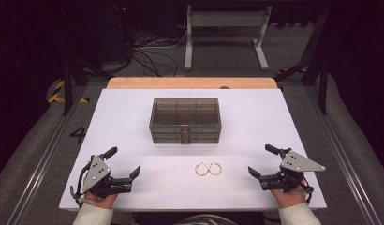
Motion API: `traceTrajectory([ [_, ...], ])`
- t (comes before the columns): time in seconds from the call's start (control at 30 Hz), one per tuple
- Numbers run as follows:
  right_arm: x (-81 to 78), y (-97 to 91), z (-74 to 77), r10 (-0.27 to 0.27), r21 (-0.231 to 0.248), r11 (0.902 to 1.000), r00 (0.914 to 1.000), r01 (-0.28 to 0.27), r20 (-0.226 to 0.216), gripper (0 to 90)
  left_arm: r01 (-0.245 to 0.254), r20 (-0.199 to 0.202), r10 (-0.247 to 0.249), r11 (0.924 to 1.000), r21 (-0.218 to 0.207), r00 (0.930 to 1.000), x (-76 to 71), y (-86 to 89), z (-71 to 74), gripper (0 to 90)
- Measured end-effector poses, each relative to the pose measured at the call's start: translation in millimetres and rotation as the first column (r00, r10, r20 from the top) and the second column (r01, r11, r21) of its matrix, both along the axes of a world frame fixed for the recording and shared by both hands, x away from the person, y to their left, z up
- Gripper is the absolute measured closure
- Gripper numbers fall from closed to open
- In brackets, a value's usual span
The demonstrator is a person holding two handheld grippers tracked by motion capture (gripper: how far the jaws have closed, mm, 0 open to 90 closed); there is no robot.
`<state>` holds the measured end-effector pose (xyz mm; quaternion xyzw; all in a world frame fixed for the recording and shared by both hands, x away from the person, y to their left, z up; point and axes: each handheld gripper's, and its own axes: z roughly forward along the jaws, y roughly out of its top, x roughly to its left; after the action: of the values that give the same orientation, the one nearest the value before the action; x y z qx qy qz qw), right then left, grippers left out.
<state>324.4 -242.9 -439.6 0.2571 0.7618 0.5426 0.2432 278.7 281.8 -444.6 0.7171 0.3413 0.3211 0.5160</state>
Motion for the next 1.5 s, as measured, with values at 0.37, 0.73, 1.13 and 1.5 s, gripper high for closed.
traceTrajectory([
  [0.37, 1.7, 3.8, -0.3, 0.008, -0.017, 0.9998, 0.9999, -0.008, -0.008, 3.3, 0.016, -0.02, -0.016, 0.9996, -0.025, 0.9997, -0.7, 0.7, 0.7, 2.0],
  [0.73, 2.1, 4.4, 0.0, 0.004, -0.031, 0.9995, 0.9997, -0.004, -0.024, 4.5, -0.005, -0.003, 0.005, 1.0, 0.008, 1.0, -0.8, -0.1, 0.0, 1.9],
  [1.13, 10.6, 16.7, 7.6, 0.023, -0.062, 0.9977, 0.9984, -0.026, -0.052, 5.7, -0.006, -0.01, 0.006, 0.9999, 0.01, 0.9999, -1.6, 1.4, 0.0, 1.9],
  [1.5, 19.3, 40.9, 22.2, 0.067, -0.077, 0.9943, 0.9951, -0.073, -0.073, 5.9, -0.006, -0.014, 0.007, 0.9999, 0.01, 0.9999, -0.1, 1.5, 0.0, 1.9],
])
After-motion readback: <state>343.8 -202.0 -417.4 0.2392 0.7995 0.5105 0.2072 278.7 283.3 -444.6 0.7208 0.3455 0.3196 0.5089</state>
